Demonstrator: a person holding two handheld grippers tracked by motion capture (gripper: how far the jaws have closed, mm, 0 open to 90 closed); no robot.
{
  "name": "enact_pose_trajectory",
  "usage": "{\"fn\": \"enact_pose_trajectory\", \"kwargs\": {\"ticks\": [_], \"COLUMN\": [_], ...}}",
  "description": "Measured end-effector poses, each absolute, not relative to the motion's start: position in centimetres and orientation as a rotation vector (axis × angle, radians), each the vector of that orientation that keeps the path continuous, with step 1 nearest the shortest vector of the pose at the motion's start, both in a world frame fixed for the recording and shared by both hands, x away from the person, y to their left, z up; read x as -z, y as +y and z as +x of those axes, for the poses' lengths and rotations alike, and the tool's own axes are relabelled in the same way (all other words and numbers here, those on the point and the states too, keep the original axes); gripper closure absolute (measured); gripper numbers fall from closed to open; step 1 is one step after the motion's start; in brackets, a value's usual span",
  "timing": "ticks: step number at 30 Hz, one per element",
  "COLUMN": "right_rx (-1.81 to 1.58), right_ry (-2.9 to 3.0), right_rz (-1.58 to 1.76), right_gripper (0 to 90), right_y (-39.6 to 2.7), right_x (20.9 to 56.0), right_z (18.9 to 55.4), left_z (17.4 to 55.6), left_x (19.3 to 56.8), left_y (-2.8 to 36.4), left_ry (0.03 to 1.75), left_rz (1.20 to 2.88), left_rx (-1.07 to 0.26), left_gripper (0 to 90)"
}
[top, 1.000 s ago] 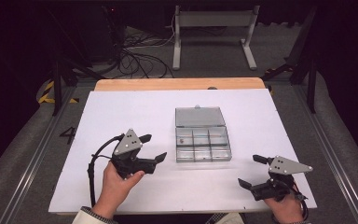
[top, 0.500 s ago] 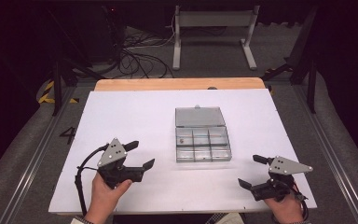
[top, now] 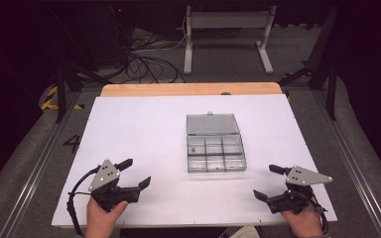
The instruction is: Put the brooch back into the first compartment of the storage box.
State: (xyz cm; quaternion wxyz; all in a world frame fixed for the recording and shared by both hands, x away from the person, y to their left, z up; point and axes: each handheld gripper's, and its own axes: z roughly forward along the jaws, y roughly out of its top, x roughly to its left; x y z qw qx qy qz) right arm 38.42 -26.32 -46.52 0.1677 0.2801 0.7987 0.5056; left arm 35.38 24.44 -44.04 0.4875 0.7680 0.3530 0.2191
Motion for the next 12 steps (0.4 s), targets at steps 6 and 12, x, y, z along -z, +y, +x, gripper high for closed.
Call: {"fn": "enact_pose_trajectory", "kwargs": {"ticks": [6,12], "right_rx": [-1.446,-1.445], "right_ry": [2.269,2.272], "right_rz": [0.801,0.803], "right_gripper": [0.4,0.4], "right_y": [-26.43,-26.36], "right_x": [46.52,46.54], "right_z": [38.4,38.43], "left_z": [34.55,34.26], "left_x": [45.0,45.22], "left_y": [25.39,25.46], "left_ry": [0.893,0.882], "left_rz": [1.868,1.891], "left_rx": [-0.541,-0.548], "left_gripper": [16.5,14.4]}}
